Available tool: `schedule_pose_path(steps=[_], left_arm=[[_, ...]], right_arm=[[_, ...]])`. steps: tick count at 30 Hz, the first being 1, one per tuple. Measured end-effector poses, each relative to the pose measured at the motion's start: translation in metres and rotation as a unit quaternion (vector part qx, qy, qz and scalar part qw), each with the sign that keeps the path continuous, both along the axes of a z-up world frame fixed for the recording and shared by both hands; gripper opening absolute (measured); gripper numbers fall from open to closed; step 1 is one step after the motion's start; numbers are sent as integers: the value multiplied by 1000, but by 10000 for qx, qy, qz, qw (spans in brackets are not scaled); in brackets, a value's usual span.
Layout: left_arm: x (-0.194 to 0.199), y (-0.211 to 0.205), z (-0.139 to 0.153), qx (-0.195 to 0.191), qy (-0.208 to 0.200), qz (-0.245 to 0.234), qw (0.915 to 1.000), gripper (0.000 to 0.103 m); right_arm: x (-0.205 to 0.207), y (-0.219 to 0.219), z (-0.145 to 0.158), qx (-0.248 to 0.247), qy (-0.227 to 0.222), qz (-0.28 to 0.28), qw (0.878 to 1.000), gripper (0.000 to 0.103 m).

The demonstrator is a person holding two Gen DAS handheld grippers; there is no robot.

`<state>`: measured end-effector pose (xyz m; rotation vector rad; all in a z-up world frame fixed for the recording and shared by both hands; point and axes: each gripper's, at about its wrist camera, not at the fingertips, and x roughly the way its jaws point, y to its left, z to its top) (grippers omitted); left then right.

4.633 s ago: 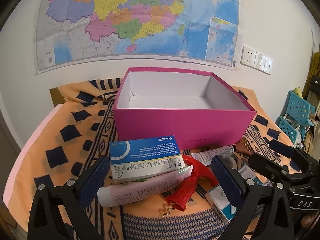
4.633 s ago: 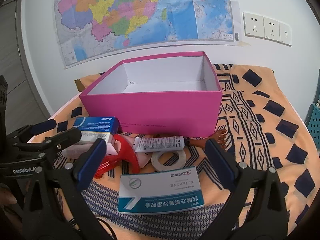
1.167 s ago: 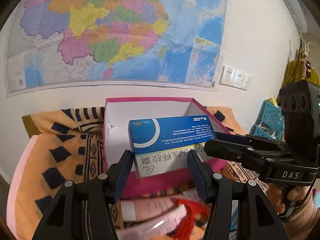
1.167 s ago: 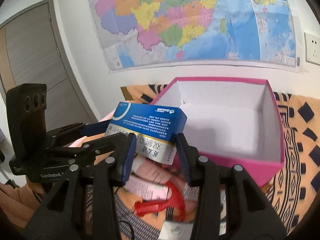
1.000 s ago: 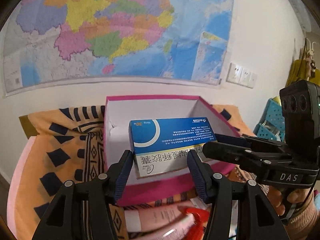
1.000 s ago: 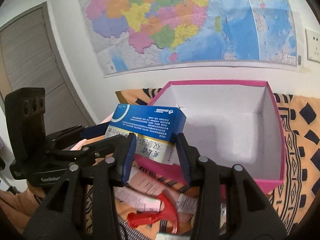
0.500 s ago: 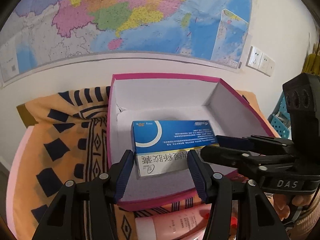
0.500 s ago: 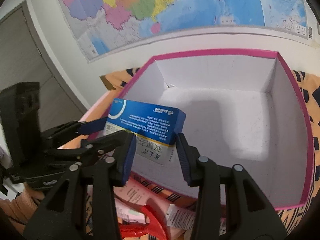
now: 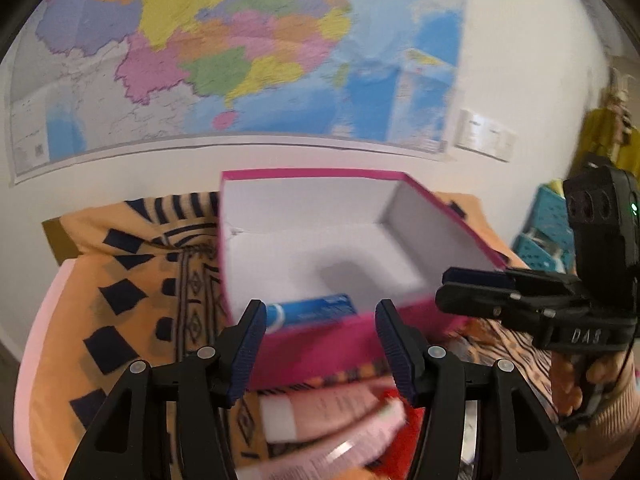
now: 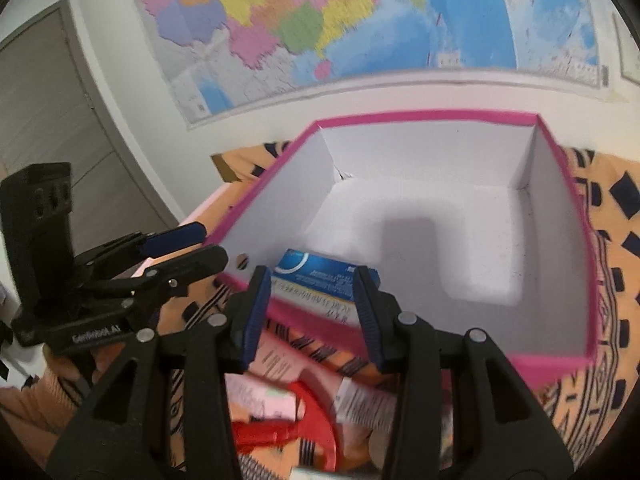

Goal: Organize rigid objects

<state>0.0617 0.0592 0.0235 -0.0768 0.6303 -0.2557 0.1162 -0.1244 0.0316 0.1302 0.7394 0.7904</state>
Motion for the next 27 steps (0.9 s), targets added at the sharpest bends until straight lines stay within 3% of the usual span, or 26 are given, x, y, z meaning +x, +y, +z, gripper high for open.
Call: schedule_pose_path(steps=[5,12,17,27], left_arm=[[-25,-17,-13,-13,153,-420,9990,58],[-44,-33,-47,-144,731,-722,9946,58],[-54,-44,-63,-89,971,-878,9913,58],[-52,-50,-85,19,1259,-966,9873,57]], right_arm=[[-29,-20,-4,54,62,43,10000,45],[-48,-26,-44,-291,522,45,9982,45],[-55,-19,-69,-576,763,141,9953,45],[-55,-7,-87,-831,824,231,9929,44]])
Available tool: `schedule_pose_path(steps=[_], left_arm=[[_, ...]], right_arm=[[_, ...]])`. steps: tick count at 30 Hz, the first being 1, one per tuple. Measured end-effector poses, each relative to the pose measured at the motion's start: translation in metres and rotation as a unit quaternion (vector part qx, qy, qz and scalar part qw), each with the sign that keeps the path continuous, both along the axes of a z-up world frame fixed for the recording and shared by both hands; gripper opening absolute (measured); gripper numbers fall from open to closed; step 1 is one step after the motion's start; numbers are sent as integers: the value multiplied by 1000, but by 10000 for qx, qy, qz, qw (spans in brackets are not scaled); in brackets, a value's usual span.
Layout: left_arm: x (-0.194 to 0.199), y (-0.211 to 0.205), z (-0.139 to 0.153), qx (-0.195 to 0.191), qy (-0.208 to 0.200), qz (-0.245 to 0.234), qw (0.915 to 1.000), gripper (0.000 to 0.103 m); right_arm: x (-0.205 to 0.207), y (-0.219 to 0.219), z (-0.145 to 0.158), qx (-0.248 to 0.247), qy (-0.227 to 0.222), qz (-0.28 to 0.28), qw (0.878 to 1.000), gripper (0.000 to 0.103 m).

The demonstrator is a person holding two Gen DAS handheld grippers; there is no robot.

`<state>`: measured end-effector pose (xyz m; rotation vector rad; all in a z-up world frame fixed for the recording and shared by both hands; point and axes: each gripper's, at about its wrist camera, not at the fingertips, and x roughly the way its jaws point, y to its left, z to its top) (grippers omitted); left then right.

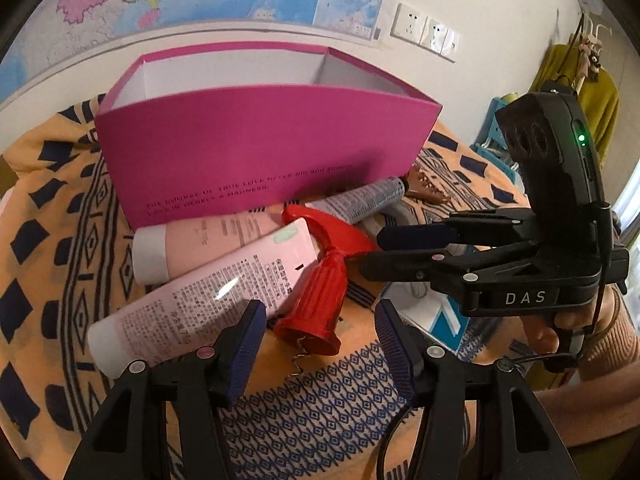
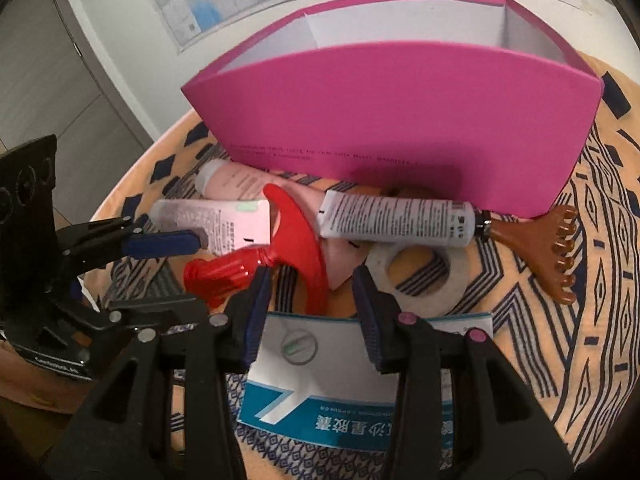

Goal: Organize rigid objects

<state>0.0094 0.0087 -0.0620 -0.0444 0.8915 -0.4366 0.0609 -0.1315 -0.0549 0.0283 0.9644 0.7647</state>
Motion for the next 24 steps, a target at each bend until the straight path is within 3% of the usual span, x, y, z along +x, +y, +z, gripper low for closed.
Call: schedule_pose_path(steps=[11,18,24], left_arm=[[7,-2,-10,-23,223,-75,9997,48],[9,-4,-11,-67,251,-66,9996,37],[8,-4,-9,-166,208,-39,9996,37]], right_arm=[[-1,6,-8,-149,-203,14,9997,20],[0,4,-8,-147,-212,-29,9997,19],[-2,5,-7,-163,-301,-13,9994,18]])
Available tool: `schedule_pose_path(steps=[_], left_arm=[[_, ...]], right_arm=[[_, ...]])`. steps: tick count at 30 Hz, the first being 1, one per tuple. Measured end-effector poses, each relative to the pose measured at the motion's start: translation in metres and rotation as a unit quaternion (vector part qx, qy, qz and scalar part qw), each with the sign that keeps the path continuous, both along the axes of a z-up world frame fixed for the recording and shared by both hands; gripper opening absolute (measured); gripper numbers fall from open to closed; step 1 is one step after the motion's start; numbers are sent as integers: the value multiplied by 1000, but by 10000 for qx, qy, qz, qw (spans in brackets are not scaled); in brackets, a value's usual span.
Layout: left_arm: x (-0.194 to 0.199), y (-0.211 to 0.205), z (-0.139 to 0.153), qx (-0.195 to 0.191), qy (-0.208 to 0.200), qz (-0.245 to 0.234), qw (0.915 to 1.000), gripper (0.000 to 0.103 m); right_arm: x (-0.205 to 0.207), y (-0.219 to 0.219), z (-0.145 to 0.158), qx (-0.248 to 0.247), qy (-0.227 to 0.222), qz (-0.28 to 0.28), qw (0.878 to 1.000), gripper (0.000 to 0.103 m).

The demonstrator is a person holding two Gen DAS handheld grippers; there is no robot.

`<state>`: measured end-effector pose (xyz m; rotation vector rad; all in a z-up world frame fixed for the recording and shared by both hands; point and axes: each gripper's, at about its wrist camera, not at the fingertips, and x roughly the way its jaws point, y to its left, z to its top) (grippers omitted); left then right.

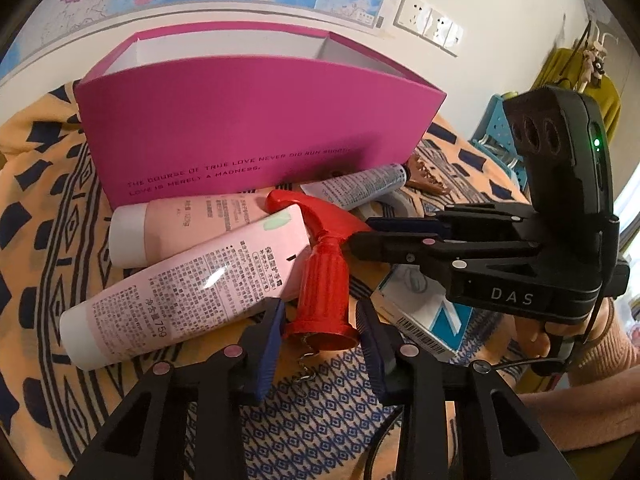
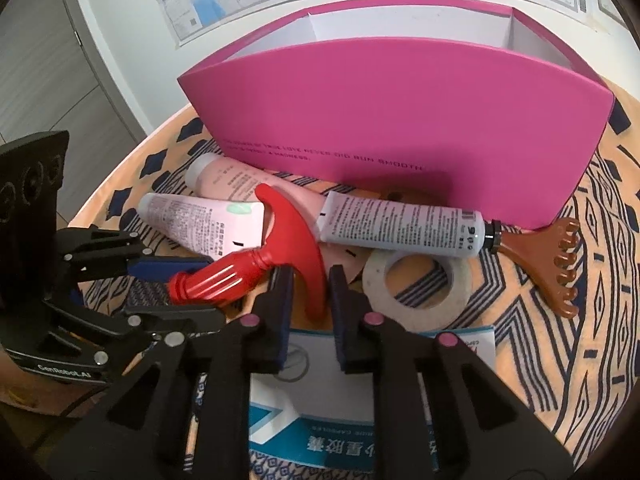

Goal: Organize rigid objects

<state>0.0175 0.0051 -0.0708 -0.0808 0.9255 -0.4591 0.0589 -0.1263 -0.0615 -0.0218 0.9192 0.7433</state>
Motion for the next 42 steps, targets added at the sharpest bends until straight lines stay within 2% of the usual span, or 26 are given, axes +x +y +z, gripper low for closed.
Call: schedule_pose_path(steps=[8,14,17,21,28,38,42], left_arm=[[-8,2,17,-205,-210,-104,9995,36],[-18,-14,40,-337,-549,-427,9970,36],[-21,-24,45,-369,-627,-649,9952,30],[-19,-36,42,-377,-569,-870,9939,28],[-14,-36,35,-368,-399,-827,9951,28],[-14,-35,37,-446,-397,-827,9948,29],[-10,-35,31,-438,-247,-839,9952,33]], right_arm=[[-10,-9,17,158,-250,-227,9993,15],[-20,-29,34,339,-437,-406,9976,14],[-27,-41,39,401,-459,-529,9967,13],[-36,-47,38,355,-435,-586,9967,14],[-39,-53,33,345,-371,-711,9962,14],[-34,-55,48,459,-589,-767,9943,14],[-32,-55,50,468,-644,-738,9941,15]])
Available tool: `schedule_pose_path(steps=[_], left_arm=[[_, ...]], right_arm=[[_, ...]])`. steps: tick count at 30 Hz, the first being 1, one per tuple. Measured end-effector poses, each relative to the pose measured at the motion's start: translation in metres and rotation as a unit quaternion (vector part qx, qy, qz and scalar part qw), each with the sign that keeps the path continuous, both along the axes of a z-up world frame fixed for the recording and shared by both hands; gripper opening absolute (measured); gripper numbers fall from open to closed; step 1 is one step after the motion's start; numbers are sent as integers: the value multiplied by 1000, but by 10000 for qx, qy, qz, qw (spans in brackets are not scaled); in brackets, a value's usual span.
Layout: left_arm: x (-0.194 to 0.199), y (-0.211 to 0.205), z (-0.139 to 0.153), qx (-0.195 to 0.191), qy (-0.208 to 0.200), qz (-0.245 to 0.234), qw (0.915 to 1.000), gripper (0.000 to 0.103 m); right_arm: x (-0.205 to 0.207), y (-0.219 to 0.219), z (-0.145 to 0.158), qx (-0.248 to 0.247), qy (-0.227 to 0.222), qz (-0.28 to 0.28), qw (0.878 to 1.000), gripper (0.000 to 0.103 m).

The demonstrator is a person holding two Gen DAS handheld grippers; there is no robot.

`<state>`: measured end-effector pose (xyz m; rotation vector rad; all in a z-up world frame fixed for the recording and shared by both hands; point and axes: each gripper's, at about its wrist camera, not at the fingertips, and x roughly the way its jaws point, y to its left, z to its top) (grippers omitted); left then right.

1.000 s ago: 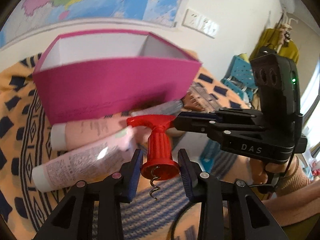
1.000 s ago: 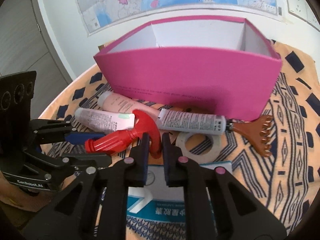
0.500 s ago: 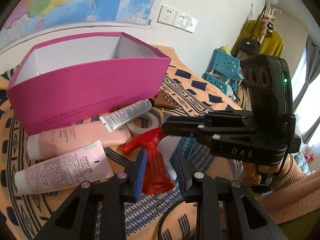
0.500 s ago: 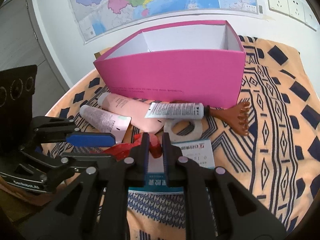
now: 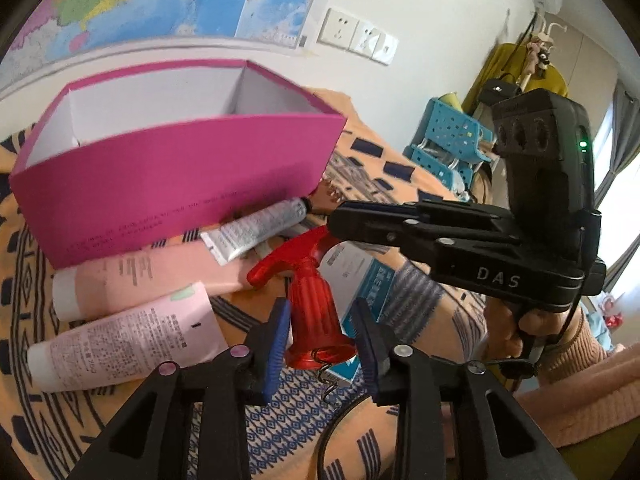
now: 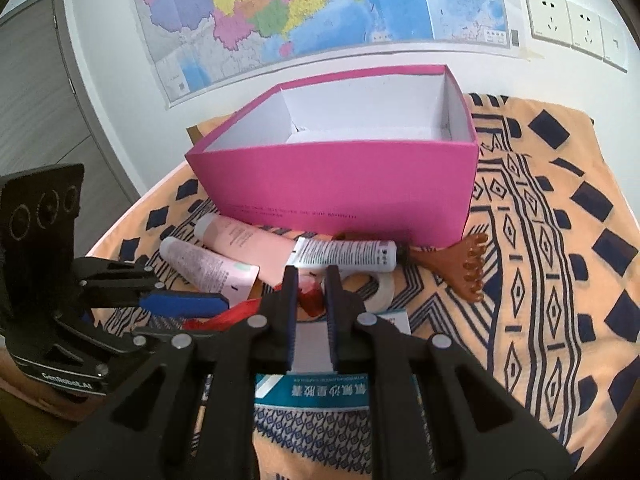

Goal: Organize rigid objects

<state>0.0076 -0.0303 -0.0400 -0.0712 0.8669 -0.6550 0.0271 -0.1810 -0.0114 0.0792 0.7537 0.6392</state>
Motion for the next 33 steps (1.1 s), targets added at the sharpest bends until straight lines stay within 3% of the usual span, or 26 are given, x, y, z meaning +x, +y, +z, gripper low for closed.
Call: schedule_pose_path(steps=[5,10,13,24,26,33], left_arm=[[6,-4,-18,213,308,67,9993,36],[5,-3,-22,242,323,84,9992,36],[5,-3,-23,258,332,101,9991,36],[7,-1,-26,191,390,149,9989,36],[6,-2,-25,211,351,158,9990,36],[3,-2,-7,145,76,173,9997,36]], right_arm=[[2,-2,-15,-74,202,9,9998,14],[1,-4,-33,-230,514,66,9984,12],[2,-4,-37,-242,604,126,9978,18],[11,11,-39,-471,429,436,9970,20],[10,12,-38,-424,407,454,9972,14],[4,8,-23,-345,129,295,9989,14]])
